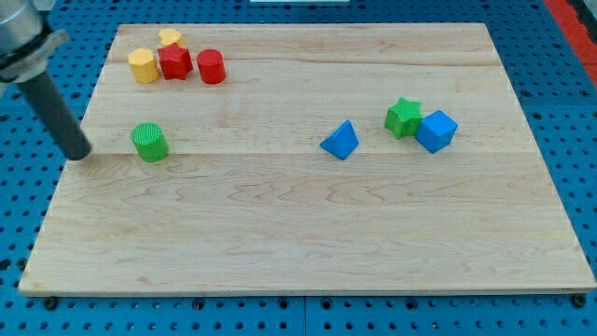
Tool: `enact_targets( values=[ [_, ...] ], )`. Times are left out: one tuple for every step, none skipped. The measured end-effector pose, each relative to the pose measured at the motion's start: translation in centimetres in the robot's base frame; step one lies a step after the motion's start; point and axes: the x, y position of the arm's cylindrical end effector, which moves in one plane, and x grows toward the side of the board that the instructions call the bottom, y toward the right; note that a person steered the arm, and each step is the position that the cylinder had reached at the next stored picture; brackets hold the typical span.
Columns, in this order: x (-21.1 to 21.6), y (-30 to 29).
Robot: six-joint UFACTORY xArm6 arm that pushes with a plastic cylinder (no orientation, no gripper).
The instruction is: Push the green circle into the blue triangle
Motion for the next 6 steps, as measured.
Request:
enact_targets(
  values=[
    [-0.6,12.5],
    [0.2,23.7],
    [-0.1,15.0],
    [-2.7,14.6],
    [-2.9,26.7],
    [-2.7,29.7]
  ],
)
